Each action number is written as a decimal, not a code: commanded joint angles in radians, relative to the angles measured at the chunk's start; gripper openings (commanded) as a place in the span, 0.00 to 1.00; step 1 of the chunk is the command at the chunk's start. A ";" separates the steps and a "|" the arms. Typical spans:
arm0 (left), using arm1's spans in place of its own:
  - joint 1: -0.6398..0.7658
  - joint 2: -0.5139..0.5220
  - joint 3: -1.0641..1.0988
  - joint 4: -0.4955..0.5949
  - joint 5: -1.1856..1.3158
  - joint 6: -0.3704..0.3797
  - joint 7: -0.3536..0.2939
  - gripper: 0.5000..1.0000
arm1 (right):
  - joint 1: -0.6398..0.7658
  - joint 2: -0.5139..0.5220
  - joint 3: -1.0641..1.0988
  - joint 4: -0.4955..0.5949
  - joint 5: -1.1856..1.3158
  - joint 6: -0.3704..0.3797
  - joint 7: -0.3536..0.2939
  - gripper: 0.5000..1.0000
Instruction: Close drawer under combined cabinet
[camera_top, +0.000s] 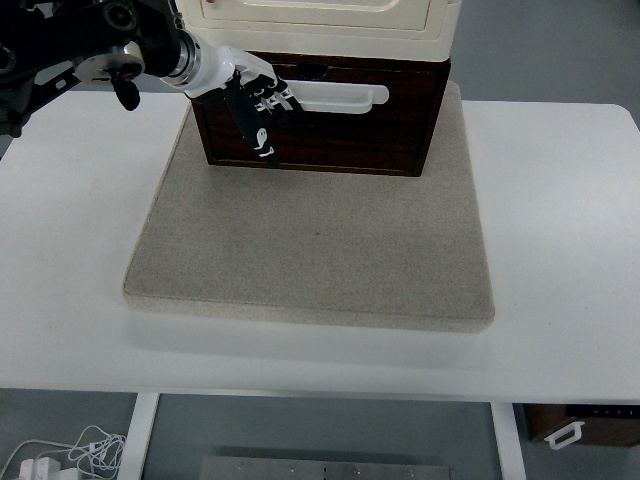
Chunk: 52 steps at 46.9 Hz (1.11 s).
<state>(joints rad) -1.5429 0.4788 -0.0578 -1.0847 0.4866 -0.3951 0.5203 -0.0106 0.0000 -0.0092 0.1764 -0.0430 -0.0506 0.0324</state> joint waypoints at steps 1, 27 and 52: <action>0.001 0.000 -0.007 -0.012 -0.005 -0.042 -0.002 0.99 | 0.000 0.000 0.000 0.000 0.000 0.000 0.000 0.90; 0.004 0.001 -0.307 -0.095 -0.092 -0.163 -0.198 0.99 | 0.000 0.000 0.000 0.000 0.000 0.000 0.000 0.90; 0.006 0.017 -0.689 0.009 -0.178 0.146 -0.482 0.99 | 0.000 0.000 0.000 0.000 0.000 0.000 0.000 0.90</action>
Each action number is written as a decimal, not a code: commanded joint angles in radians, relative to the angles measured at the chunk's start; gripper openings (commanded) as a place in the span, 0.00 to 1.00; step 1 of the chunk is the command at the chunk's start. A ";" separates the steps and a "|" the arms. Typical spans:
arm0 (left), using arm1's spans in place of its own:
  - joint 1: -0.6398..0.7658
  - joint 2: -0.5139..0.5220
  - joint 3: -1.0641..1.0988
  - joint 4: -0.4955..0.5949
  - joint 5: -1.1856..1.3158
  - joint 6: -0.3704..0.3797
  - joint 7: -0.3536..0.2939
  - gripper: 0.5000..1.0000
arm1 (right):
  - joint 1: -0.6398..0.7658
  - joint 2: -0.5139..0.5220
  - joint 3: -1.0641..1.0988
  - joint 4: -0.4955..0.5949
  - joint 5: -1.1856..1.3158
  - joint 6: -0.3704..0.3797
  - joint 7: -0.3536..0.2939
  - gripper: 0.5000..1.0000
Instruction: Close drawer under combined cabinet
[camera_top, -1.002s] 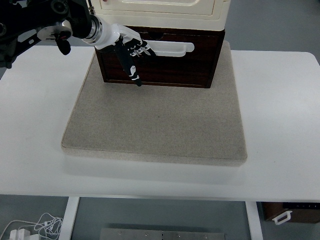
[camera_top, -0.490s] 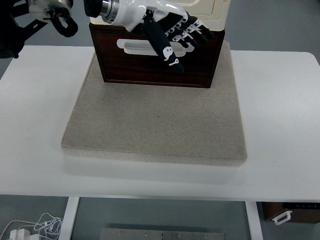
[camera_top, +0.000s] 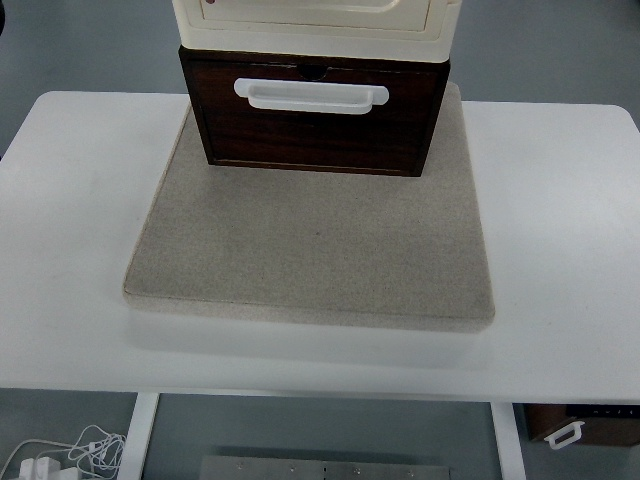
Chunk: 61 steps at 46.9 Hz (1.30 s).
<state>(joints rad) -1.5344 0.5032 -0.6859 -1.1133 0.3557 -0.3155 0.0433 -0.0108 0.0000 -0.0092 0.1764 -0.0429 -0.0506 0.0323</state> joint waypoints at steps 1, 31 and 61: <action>-0.004 -0.008 -0.081 0.050 -0.061 0.085 -0.005 0.99 | 0.000 0.000 0.000 0.000 0.000 0.000 0.000 0.90; -0.016 -0.008 -0.377 0.610 -0.205 0.222 -0.082 0.98 | 0.000 0.000 0.000 0.000 0.000 0.000 0.000 0.90; 0.240 -0.127 -0.371 0.839 -0.316 0.243 -0.059 0.98 | -0.003 0.000 0.005 0.002 0.003 0.006 0.000 0.90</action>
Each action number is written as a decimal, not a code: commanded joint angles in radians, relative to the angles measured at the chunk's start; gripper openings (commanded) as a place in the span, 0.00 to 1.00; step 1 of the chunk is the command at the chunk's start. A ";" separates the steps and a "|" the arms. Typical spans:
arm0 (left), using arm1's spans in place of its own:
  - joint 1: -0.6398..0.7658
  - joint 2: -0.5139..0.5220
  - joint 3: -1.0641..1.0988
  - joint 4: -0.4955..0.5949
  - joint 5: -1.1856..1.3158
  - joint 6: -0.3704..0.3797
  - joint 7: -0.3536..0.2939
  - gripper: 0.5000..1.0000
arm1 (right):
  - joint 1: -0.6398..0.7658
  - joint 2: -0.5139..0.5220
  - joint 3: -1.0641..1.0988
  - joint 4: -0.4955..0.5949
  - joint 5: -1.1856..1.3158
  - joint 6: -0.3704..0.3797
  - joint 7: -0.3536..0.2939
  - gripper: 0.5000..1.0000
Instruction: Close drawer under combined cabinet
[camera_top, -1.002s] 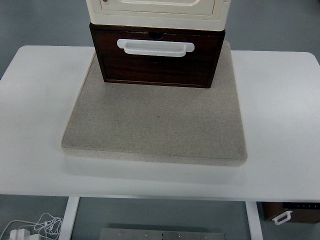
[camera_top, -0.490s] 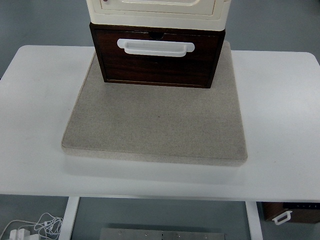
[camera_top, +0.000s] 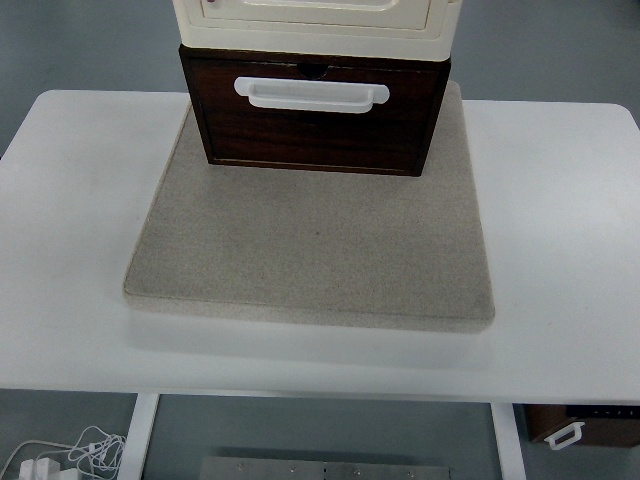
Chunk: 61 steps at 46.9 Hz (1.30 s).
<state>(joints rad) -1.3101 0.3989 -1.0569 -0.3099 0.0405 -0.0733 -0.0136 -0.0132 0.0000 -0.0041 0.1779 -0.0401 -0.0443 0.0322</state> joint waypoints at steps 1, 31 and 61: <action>0.018 -0.029 0.000 0.047 -0.001 0.000 -0.003 0.98 | 0.001 0.000 0.001 0.000 0.000 0.000 0.000 0.90; 0.187 -0.137 -0.008 0.077 -0.235 -0.016 -0.031 0.99 | -0.005 0.000 0.003 0.002 0.000 0.001 0.000 0.90; 0.233 -0.227 -0.002 0.078 -0.257 -0.017 -0.046 0.99 | -0.005 0.000 0.003 0.015 -0.001 0.127 -0.003 0.90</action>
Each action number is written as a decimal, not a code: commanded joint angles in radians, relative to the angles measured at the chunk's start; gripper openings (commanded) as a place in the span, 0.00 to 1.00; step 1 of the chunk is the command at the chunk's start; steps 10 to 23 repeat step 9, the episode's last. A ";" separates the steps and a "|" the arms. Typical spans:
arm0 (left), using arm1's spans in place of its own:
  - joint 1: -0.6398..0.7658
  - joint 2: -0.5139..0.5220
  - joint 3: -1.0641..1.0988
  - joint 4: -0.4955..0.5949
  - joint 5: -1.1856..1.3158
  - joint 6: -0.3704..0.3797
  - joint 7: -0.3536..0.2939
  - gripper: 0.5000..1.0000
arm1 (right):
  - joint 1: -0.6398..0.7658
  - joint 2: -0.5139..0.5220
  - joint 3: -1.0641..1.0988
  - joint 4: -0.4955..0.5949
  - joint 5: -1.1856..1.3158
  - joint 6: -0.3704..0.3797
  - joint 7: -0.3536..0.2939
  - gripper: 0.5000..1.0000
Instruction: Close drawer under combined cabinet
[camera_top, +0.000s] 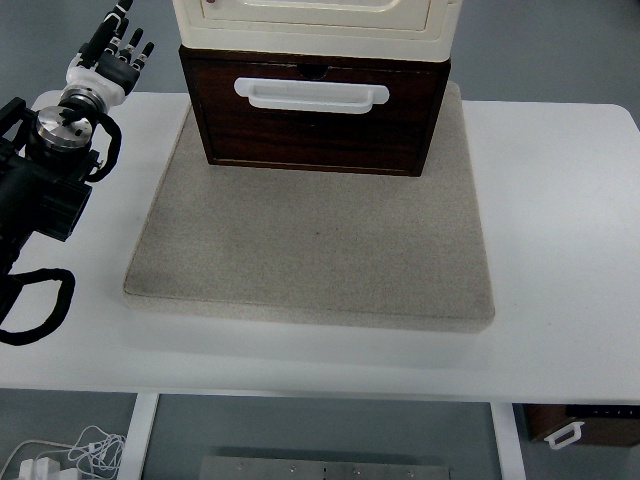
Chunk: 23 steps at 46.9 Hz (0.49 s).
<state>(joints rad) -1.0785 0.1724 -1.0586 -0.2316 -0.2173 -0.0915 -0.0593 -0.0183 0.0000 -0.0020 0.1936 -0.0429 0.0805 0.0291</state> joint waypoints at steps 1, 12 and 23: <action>0.000 -0.001 0.000 0.000 0.001 0.001 0.000 0.99 | 0.000 0.000 0.000 -0.002 0.002 0.002 0.000 0.90; 0.002 -0.005 0.000 0.000 0.001 0.001 -0.002 0.99 | 0.000 0.000 0.000 -0.002 0.003 0.001 -0.001 0.90; 0.002 -0.005 0.000 0.000 0.001 0.001 -0.002 0.99 | 0.000 0.000 0.000 -0.002 0.003 0.001 -0.001 0.90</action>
